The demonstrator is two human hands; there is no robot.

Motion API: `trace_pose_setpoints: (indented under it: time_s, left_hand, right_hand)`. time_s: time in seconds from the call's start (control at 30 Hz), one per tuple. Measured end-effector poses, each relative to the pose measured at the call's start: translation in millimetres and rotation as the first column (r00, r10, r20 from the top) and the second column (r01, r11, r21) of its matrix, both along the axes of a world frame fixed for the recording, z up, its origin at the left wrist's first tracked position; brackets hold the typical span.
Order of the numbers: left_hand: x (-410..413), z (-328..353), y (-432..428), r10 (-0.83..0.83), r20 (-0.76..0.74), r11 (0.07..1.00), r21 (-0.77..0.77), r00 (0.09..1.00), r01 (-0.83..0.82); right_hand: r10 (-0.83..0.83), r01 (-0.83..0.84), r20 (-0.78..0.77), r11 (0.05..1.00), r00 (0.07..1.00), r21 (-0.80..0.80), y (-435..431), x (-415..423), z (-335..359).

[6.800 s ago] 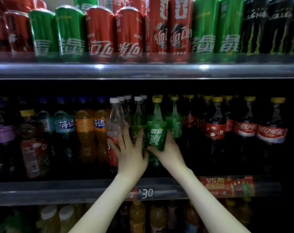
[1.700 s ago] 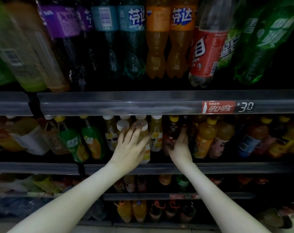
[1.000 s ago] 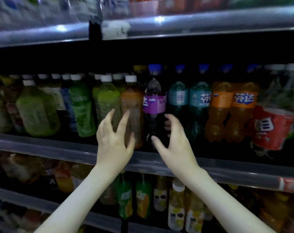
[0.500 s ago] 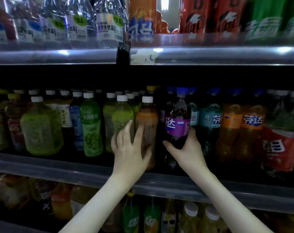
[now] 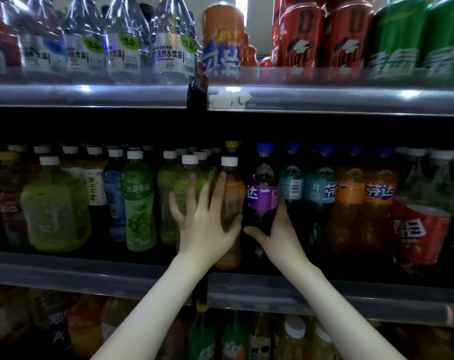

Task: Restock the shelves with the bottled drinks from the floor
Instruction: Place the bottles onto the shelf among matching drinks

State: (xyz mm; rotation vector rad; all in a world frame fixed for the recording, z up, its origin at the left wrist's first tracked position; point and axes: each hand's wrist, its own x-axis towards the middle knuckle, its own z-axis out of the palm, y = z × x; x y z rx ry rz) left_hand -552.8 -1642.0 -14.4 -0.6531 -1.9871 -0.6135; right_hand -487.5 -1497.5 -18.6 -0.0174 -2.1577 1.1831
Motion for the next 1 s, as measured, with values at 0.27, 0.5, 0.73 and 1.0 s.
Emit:
trace_pose_setpoints:
  time_s: [0.27, 0.5, 0.73, 1.0]
  left_hand:
    - [10, 16, 15, -0.156, 0.191, 0.983, 0.128, 0.969, 0.133]
    - [37, -16, -2, -0.571, -0.028, 0.790, 0.250, 0.820, 0.559]
    - [62, -33, -37, -0.600, -0.130, 0.765, 0.197, 0.789, 0.614]
    - [146, -43, -105, -0.575, -0.081, 0.805, 0.121, 0.814, 0.580]
  right_hand:
    - [-0.191, 0.202, -0.075, 0.961, 0.979, 0.190, -19, 5, -11]
    - [0.000, 0.080, -0.178, 0.893, 0.984, 0.444, -35, 26, -16]
    - [0.211, -0.119, -0.235, 0.928, 0.949, 0.352, -54, 40, -26]
    - [0.265, -0.186, -0.391, 0.956, 0.882, 0.229, -100, 97, -45]
